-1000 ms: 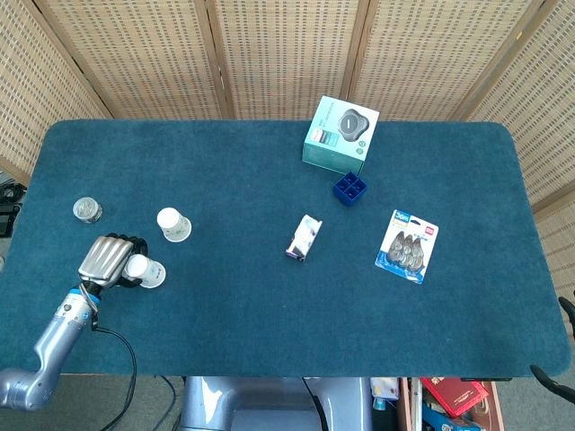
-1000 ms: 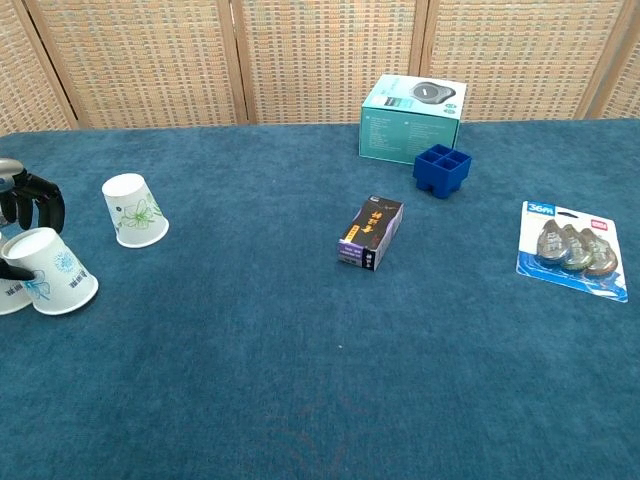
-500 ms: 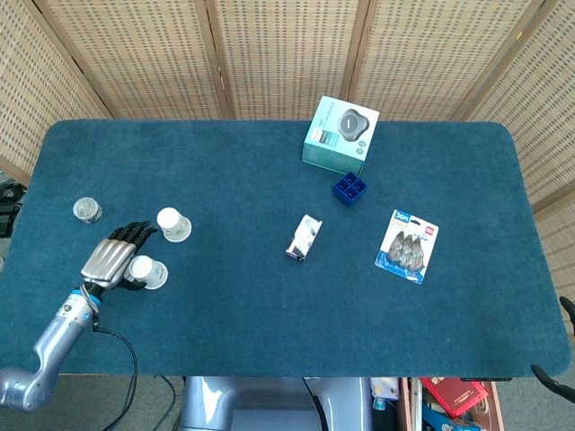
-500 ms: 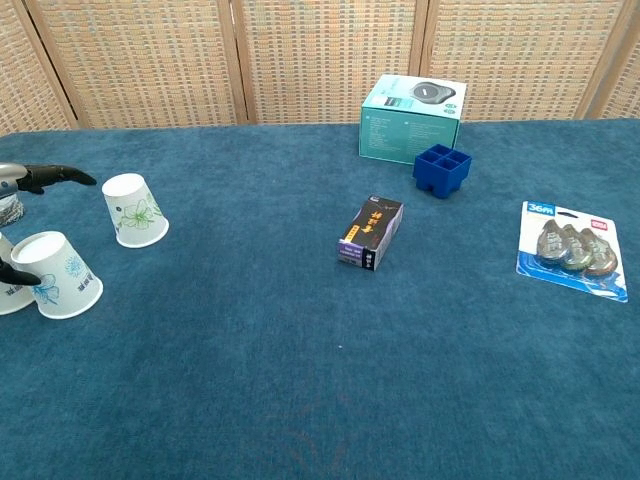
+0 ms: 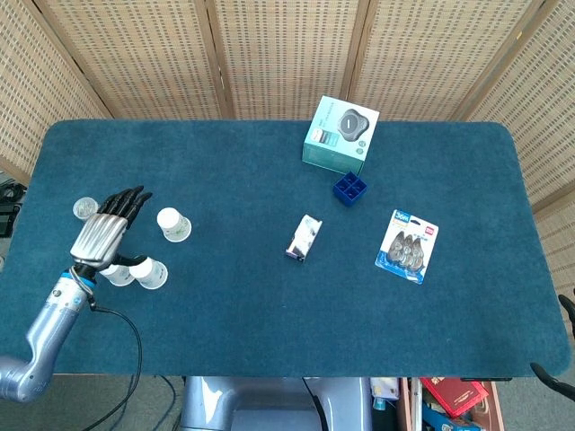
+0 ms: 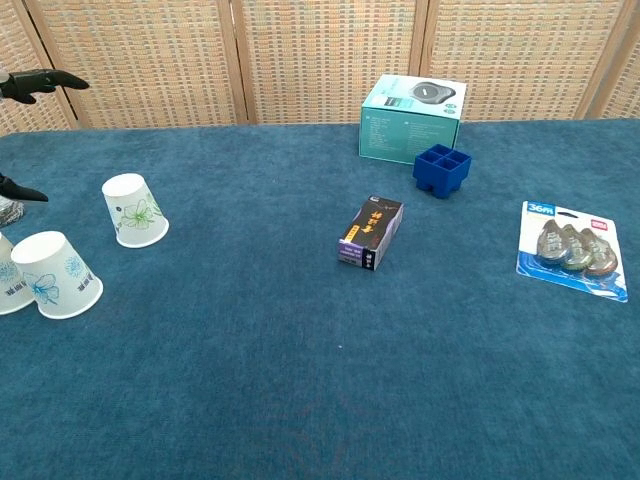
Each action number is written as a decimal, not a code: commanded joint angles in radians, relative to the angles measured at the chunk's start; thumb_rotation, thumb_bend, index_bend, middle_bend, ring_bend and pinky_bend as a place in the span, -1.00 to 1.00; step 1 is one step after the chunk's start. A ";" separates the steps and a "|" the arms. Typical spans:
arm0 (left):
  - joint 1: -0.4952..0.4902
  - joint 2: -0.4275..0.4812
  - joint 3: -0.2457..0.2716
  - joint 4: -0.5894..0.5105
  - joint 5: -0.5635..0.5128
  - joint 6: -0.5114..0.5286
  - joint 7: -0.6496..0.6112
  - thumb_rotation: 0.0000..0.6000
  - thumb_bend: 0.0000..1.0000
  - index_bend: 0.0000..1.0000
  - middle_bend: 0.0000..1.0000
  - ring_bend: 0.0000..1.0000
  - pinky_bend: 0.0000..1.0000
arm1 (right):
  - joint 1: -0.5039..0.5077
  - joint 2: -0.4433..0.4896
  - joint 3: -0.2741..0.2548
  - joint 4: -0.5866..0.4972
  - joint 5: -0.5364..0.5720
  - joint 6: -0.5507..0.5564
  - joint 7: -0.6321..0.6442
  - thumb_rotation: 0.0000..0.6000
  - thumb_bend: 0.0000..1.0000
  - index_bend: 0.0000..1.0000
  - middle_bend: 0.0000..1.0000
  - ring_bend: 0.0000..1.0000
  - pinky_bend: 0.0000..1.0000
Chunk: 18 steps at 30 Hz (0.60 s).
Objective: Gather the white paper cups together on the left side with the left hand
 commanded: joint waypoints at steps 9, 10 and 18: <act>-0.215 -0.170 -0.062 0.221 -0.337 -0.261 0.203 1.00 -0.82 -0.86 -0.76 -0.72 -0.64 | 0.016 -0.001 0.026 -0.010 0.072 -0.041 -0.014 1.00 -1.00 -1.00 -1.00 -1.00 -1.00; -0.221 -0.181 -0.062 0.235 -0.346 -0.264 0.206 1.00 -0.82 -0.83 -0.74 -0.70 -0.61 | 0.016 -0.001 0.027 -0.010 0.074 -0.042 -0.015 1.00 -1.00 -1.00 -1.00 -1.00 -1.00; -0.262 -0.271 -0.050 0.357 -0.407 -0.275 0.232 1.00 -0.82 -0.50 -0.45 -0.43 -0.38 | 0.032 -0.004 0.034 -0.007 0.105 -0.083 -0.023 1.00 -1.00 -1.00 -1.00 -1.00 -1.00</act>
